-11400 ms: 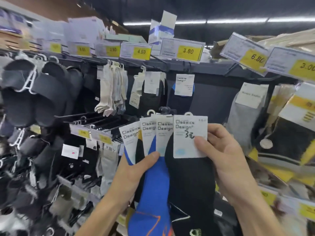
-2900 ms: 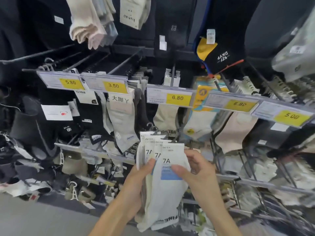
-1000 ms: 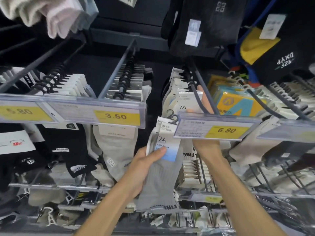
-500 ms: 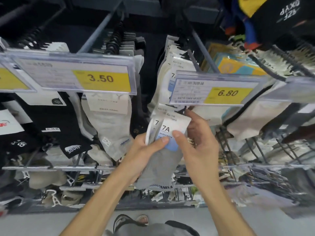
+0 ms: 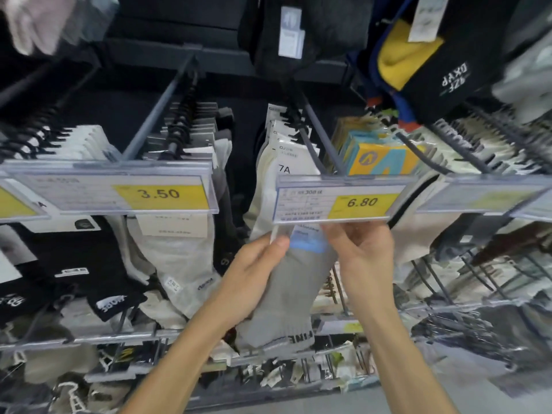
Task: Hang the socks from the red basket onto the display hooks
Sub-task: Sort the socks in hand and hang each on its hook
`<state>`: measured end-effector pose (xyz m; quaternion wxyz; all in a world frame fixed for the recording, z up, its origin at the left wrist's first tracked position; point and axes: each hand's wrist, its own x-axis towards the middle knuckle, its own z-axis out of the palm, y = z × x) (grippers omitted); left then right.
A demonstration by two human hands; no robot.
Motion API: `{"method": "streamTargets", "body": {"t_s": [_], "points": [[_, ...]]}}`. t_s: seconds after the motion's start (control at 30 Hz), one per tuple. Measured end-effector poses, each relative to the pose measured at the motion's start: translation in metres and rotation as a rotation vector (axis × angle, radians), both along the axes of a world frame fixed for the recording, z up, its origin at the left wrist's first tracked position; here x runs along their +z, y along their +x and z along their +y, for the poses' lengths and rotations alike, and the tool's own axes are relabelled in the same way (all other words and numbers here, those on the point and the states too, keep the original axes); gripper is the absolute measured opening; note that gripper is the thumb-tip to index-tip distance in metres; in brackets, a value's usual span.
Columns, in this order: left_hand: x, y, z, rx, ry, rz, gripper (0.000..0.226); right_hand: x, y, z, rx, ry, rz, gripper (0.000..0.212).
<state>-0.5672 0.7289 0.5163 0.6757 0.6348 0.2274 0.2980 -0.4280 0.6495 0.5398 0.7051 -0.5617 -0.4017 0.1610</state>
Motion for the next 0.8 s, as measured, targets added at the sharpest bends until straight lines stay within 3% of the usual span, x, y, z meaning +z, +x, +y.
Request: {"method": "streamTargets", "body": {"t_s": [0.27, 0.33, 0.4, 0.47, 0.57, 0.63, 0.73, 0.8], "points": [[-0.019, -0.005, 0.004, 0.179, 0.154, 0.079, 0.026, 0.017, 0.010, 0.026, -0.021, 0.059, -0.310, 0.061], [-0.022, -0.006, 0.006, 0.195, 0.165, 0.087, 0.032, 0.017, 0.008, 0.026, -0.065, -0.136, -0.244, 0.038], [-0.024, -0.008, 0.007, 0.196, 0.186, 0.090, 0.034, 0.015, 0.006, 0.028, -0.095, -0.392, -0.131, 0.033], [-0.027, -0.010, 0.006, 0.219, 0.207, 0.105, 0.038, 0.014, 0.001, 0.031, -0.067, -0.206, -0.209, 0.035], [-0.033, -0.014, 0.002, 0.287, 0.209, 0.114, 0.033, 0.012, -0.003, 0.034, -0.038, -0.042, -0.329, 0.057], [-0.037, -0.015, -0.003, 0.319, 0.231, 0.101, 0.023, 0.005, -0.001, 0.034, -0.063, -0.077, -0.325, 0.053], [-0.038, -0.013, -0.011, 0.337, 0.292, 0.071, 0.009, -0.010, -0.004, 0.021, -0.111, -0.245, -0.339, 0.030], [-0.041, -0.010, -0.021, 0.356, 0.346, 0.046, 0.011, -0.026, -0.009, 0.001, -0.141, -0.283, -0.382, 0.037]]}}
